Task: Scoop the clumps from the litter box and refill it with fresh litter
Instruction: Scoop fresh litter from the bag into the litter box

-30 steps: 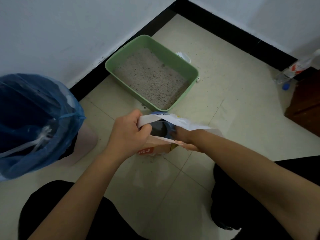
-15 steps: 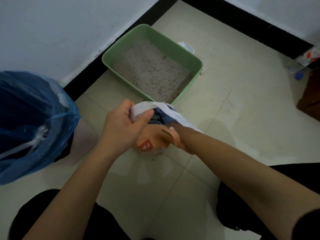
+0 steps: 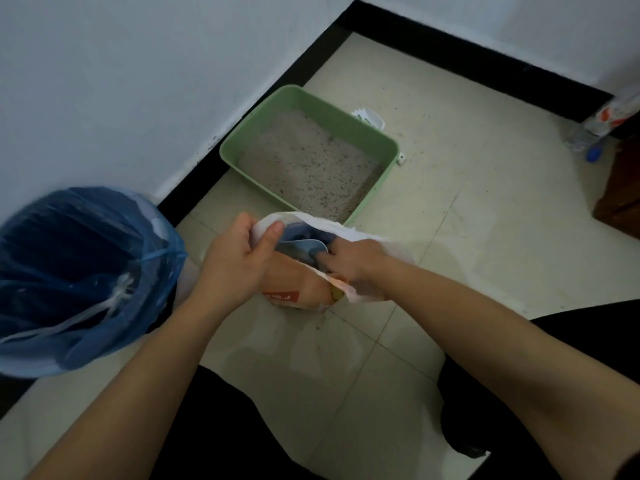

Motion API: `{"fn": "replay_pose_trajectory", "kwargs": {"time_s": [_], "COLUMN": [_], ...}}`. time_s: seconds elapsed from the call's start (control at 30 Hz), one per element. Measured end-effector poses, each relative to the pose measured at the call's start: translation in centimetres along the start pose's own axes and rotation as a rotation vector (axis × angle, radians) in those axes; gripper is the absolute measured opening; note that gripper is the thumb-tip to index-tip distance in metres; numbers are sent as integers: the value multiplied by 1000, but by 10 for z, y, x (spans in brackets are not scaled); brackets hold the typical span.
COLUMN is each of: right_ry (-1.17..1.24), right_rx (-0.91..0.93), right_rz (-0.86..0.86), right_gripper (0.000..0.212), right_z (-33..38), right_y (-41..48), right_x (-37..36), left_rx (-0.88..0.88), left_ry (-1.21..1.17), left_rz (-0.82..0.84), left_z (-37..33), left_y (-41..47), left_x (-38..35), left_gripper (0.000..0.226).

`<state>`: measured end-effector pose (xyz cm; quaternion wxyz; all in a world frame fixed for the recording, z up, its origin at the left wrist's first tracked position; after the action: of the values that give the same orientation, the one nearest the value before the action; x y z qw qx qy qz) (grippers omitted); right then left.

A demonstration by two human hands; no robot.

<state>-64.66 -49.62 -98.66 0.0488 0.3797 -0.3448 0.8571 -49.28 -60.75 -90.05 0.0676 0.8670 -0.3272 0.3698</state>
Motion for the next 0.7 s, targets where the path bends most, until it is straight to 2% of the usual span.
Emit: {"fn": "replay_pose_trajectory", "kwargs": {"time_s": [0.07,0.17,0.27,0.43,0.57,0.7], "right_ry": [-121,-106,-106,-128,-92,-157], "right_rx": [-10,-27,-34,-74,-117,-96], "right_rz": [-40,-72,-104,-237,-280,-275], "right_gripper": [43,37,43,41,43,41], "right_z": [9,14,11,-8,-23,-17], "right_y": [-3,-21,-47,-88,-112,-119], "right_x": [14,28,46,74,76,66], "left_rx": [43,59,41,44,53,44], "left_ry": [-11,-39,-23,-108,-246,-311], "left_rz": [20,34,52,42,33,65], "left_z": [-1,-4,-11,-12,-12,-19], "left_y": [4,8,13,13,6,0], "left_x": [6,13,19,22,21,17], "left_gripper": [34,28,28,23,22,22]}}
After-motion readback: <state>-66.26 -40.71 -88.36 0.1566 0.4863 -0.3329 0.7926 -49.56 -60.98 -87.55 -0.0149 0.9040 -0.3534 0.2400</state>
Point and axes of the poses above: each hand's wrist, its own y-axis towards the middle knuckle, its own x-axis out of the back of the hand, z = x × y, the point moved 3 cm from there along y, towards the middle knuckle, and after that the axes turned 2 degrees about x, right-handed, at the moved point
